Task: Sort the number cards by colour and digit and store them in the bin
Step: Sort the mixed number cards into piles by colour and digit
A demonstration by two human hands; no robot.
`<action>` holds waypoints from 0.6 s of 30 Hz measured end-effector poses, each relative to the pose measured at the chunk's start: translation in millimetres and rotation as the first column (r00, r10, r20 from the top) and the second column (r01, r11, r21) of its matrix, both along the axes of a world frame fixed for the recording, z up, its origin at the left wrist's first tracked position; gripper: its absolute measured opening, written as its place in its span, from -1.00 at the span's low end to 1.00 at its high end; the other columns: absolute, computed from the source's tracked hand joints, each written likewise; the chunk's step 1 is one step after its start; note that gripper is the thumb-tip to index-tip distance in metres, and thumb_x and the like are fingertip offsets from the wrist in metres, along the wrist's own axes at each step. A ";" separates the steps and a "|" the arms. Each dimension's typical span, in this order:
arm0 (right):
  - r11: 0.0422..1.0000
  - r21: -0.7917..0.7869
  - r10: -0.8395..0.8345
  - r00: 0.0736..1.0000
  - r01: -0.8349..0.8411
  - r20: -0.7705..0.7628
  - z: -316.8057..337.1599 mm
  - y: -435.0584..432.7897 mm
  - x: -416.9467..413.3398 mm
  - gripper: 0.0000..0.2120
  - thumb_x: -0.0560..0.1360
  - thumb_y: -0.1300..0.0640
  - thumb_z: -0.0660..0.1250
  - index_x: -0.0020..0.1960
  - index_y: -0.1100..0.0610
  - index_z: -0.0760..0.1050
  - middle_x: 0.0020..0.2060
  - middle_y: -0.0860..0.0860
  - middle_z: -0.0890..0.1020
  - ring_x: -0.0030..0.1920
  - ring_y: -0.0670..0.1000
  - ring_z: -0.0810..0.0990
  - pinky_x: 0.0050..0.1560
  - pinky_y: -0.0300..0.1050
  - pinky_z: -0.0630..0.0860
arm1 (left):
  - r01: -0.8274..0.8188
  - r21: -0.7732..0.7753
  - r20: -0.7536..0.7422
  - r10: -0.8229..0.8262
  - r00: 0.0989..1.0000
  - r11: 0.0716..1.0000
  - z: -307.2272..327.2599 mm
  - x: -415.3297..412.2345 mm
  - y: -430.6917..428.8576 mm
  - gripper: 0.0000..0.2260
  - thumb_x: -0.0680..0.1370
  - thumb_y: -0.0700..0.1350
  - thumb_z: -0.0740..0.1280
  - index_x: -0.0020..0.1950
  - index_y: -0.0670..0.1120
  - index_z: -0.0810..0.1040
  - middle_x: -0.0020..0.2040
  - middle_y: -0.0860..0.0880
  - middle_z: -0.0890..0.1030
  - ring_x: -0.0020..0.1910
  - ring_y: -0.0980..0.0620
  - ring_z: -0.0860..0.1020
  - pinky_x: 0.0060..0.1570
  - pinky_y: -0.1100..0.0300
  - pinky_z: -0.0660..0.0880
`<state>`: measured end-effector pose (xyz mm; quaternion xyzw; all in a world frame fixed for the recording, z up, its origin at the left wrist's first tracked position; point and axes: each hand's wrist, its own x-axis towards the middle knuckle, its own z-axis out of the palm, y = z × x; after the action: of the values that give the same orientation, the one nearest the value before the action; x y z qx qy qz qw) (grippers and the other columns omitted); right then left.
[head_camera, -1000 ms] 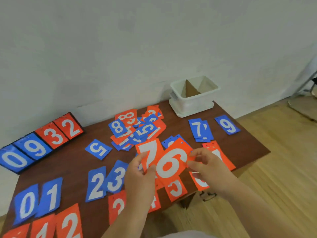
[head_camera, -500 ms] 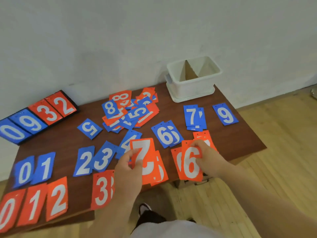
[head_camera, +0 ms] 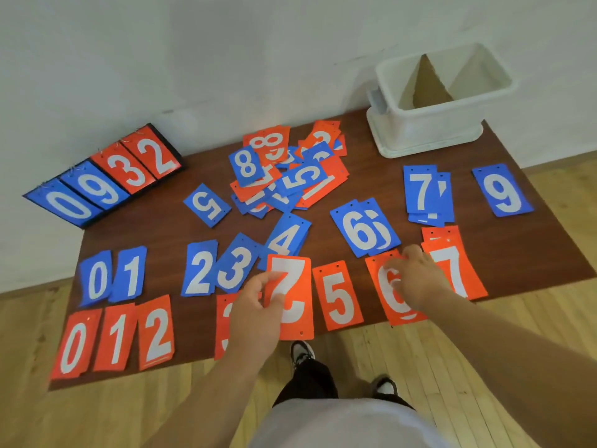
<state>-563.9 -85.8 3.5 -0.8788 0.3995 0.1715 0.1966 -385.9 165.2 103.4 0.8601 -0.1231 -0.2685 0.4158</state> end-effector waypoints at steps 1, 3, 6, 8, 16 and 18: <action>1.000 -0.020 -0.013 1.000 0.012 -0.016 3.9 1.1 0.5 -0.60 0.56 -0.01 0.36 0.38 -0.20 0.45 0.43 0.03 0.26 0.40 0.13 0.34 0.25 0.02 0.53 | 0.021 0.003 -0.012 -0.021 1.000 1.000 -1.0 4.6 -1.9 -0.74 0.62 -0.14 0.35 0.20 0.20 0.58 0.07 0.20 0.59 -0.12 0.38 0.58 -0.36 0.38 0.54; 0.997 -0.027 -0.070 0.998 0.070 -0.009 11.0 4.7 6.2 -0.57 0.53 -0.04 0.40 0.38 -0.18 0.45 0.48 0.01 0.24 0.44 0.13 0.31 0.26 0.03 0.52 | 0.064 -0.012 -0.053 -0.065 0.996 0.998 -3.7 13.7 -8.0 -0.74 0.63 -0.13 0.34 0.21 0.21 0.56 0.09 0.18 0.58 -0.12 0.34 0.61 -0.35 0.36 0.56; 0.948 0.223 -0.281 0.928 0.229 0.245 32.3 16.5 32.4 -0.67 0.50 0.00 0.47 0.24 -0.13 0.52 0.38 -0.05 0.36 0.33 0.04 0.44 0.15 -0.05 0.57 | 0.177 -0.021 -0.076 -0.178 0.981 0.984 -7.5 28.3 -18.2 -0.74 0.61 -0.12 0.37 0.12 0.28 0.58 0.16 0.12 0.61 0.05 0.12 0.65 -0.18 0.26 0.63; 0.879 0.445 -0.365 0.840 0.170 0.401 55.9 28.9 59.1 -0.79 0.50 0.03 0.49 0.09 -0.11 0.54 0.24 -0.11 0.47 0.21 -0.05 0.53 0.05 -0.17 0.53 | 0.267 -0.026 -0.098 -0.269 0.958 0.963 -8.8 37.8 -24.7 -0.76 0.60 -0.12 0.40 0.05 0.27 0.60 0.11 0.11 0.64 0.07 0.11 0.64 -0.09 0.22 0.63; 0.757 0.650 -0.461 0.757 0.064 0.463 88.8 43.8 123.5 -0.82 0.53 0.21 0.41 -0.08 -0.07 0.66 -0.16 0.02 0.69 -0.22 -0.02 0.62 -0.12 -0.03 0.57 | 0.392 -0.068 -0.136 -0.398 0.907 0.917 10.8 85.7 -33.4 -0.80 0.56 -0.09 0.44 0.01 0.25 0.62 0.05 0.12 0.67 -0.02 0.06 0.66 -0.01 -0.01 0.65; 0.728 0.618 -0.650 0.590 0.299 0.480 85.4 48.9 131.9 -0.83 0.48 0.19 0.42 -0.08 -0.09 0.64 -0.11 0.01 0.67 -0.17 0.02 0.65 -0.09 0.07 0.64 | 0.227 -0.095 -0.135 -0.238 0.962 0.969 13.5 99.0 -29.1 -0.77 0.56 -0.08 0.45 0.10 0.24 0.60 0.10 0.17 0.64 0.03 0.11 0.64 -0.06 0.09 0.62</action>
<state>-432.0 -36.8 88.9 -0.6565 0.4731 -0.1248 0.5741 -286.8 136.1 116.9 0.8007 -0.2030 -0.3726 0.4229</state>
